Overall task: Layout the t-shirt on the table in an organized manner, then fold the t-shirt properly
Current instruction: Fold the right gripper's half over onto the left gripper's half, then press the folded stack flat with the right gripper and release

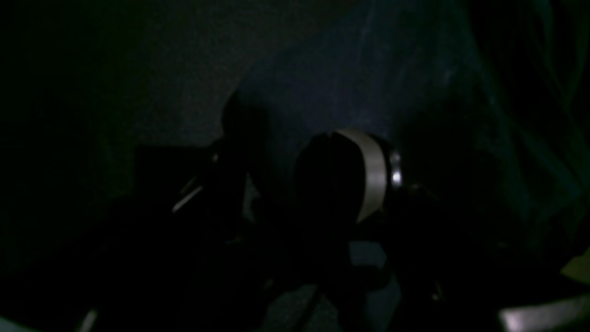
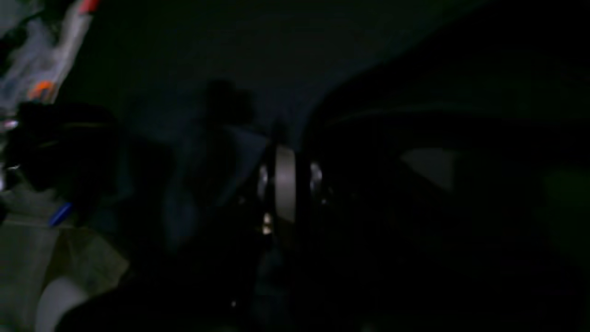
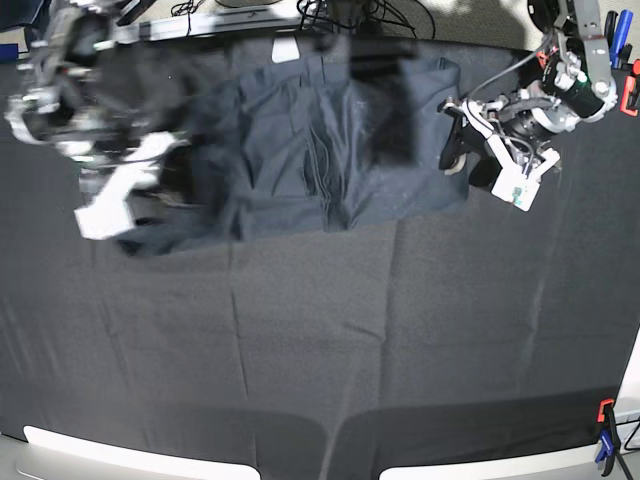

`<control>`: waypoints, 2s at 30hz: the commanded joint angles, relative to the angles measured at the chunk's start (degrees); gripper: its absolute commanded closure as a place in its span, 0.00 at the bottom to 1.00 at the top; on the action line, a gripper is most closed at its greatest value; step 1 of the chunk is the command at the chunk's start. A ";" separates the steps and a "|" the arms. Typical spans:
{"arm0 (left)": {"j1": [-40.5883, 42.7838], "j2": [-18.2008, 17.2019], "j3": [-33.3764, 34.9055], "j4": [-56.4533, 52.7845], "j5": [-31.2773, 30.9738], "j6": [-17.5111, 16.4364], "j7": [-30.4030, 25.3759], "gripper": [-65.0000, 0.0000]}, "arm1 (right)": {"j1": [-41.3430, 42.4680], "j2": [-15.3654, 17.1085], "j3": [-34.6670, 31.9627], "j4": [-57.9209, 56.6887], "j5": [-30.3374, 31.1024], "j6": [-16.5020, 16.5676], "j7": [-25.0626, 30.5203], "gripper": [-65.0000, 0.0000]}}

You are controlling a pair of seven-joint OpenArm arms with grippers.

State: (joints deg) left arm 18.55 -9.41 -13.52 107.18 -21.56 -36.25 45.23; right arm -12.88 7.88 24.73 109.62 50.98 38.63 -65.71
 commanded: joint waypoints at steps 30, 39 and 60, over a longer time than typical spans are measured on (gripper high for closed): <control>6.38 -5.86 -23.56 0.81 -13.46 -0.90 -2.89 0.54 | 4.63 -14.16 -53.27 2.03 -35.78 -13.64 18.47 1.00; 6.38 -5.86 -23.58 0.79 -13.44 -0.90 -2.86 0.54 | 5.07 -16.88 -54.01 -7.08 -34.01 -9.92 22.12 0.92; 6.38 -5.86 -23.58 0.79 -13.44 -0.90 -2.89 0.54 | 6.88 -16.88 -56.19 -3.17 -30.62 0.17 29.07 0.70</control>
State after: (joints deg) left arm 25.04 -14.61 -36.77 107.09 -34.11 -36.69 43.66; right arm -6.87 -8.12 -31.40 105.21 18.65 38.39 -38.37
